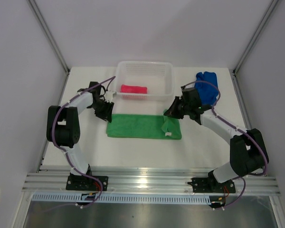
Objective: Roll the towels
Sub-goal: Fold the towel
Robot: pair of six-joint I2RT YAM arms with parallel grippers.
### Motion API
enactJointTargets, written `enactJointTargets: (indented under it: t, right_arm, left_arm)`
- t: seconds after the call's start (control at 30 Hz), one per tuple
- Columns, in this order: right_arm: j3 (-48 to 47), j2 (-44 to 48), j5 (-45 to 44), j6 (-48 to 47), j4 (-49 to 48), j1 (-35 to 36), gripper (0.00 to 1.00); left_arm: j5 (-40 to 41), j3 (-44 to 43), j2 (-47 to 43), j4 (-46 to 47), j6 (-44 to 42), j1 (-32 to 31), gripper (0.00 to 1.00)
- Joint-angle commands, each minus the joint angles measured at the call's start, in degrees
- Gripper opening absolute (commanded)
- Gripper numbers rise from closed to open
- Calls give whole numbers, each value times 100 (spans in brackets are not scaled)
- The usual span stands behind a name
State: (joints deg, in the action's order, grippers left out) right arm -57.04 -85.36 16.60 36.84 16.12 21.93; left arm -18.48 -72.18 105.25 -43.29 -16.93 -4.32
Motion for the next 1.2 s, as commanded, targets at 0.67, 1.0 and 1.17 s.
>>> enactJointTargets:
  t: [0.67, 1.0, 1.17]
  right_arm:
    - [-2206, -2959, 239, 2908, -2623, 2157, 0]
    - [-2865, -3767, 45, 3242, -2658, 2271, 0]
    - [-3076, -4085, 54, 3373, -2596, 2271, 0]
  left_arm:
    - [-543, 20, 250, 75, 93, 27, 36]
    - [-393, -129, 303, 13, 32, 54, 43]
    - [-332, -314, 268, -83, 32, 150, 44]
